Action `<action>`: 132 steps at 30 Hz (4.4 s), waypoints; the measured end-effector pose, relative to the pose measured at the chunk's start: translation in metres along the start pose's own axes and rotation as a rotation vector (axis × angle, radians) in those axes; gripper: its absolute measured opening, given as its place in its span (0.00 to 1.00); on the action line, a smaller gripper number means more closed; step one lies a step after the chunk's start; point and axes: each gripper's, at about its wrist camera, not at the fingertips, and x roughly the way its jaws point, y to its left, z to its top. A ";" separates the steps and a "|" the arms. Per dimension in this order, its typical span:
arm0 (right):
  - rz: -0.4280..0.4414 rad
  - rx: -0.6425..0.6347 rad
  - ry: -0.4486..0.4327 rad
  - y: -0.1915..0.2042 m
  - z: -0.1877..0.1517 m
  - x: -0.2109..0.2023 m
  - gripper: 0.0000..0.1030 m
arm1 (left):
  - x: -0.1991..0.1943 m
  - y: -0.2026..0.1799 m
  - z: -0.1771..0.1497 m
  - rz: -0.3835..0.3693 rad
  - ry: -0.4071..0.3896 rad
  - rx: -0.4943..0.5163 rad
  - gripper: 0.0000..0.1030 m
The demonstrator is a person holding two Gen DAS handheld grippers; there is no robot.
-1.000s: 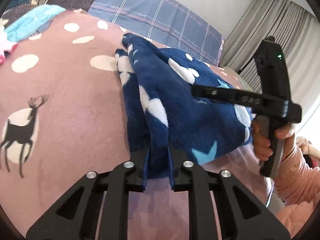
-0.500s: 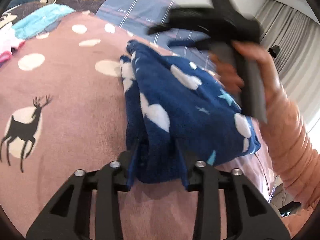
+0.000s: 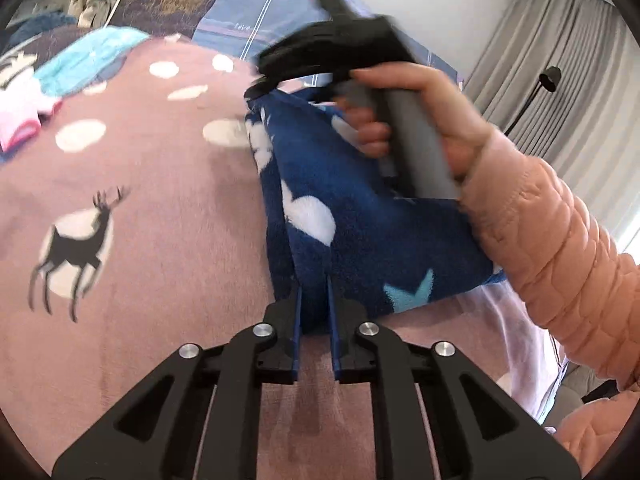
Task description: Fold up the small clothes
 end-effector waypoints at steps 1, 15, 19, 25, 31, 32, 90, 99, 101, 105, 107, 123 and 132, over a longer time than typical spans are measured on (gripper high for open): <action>-0.002 -0.015 -0.054 -0.009 -0.005 -0.025 0.46 | -0.007 -0.001 0.004 -0.005 -0.016 0.009 0.11; -0.192 0.004 -0.164 -0.124 -0.166 -0.122 0.20 | 0.052 -0.031 0.028 0.022 0.039 0.099 0.26; -0.178 0.042 -0.241 -0.139 -0.135 -0.153 0.41 | 0.035 -0.036 0.044 0.027 0.040 0.084 0.26; -0.228 0.363 -0.242 -0.257 -0.101 -0.170 0.59 | 0.040 -0.038 0.098 0.084 -0.036 0.112 0.38; -0.165 0.558 -0.104 -0.357 -0.098 -0.138 0.67 | 0.102 0.005 0.176 0.073 -0.013 -0.029 0.62; -0.123 0.571 -0.086 -0.364 -0.099 -0.128 0.67 | 0.114 0.012 0.186 0.092 -0.001 -0.051 0.62; -0.103 0.211 -0.103 -0.107 -0.238 -0.174 0.50 | 0.053 -0.007 0.042 -0.008 0.083 -0.007 0.58; -0.089 0.309 -0.087 -0.137 -0.213 -0.130 0.52 | 0.058 0.003 0.038 -0.067 0.060 -0.082 0.62; -0.181 0.191 -0.101 -0.116 -0.213 -0.138 0.52 | 0.057 0.004 0.038 -0.075 0.058 -0.088 0.62; -0.134 0.212 -0.108 -0.112 -0.185 -0.161 0.41 | 0.055 -0.002 0.042 -0.038 0.055 -0.050 0.62; -0.144 0.198 -0.166 -0.113 -0.165 -0.171 0.41 | 0.053 -0.007 0.043 -0.013 0.049 -0.030 0.62; -0.195 0.231 -0.151 -0.151 -0.070 -0.128 0.47 | 0.073 0.022 0.065 -0.105 0.034 -0.135 0.66; -0.222 0.256 0.010 -0.191 -0.060 -0.045 0.49 | 0.073 0.027 0.061 -0.114 0.027 -0.144 0.66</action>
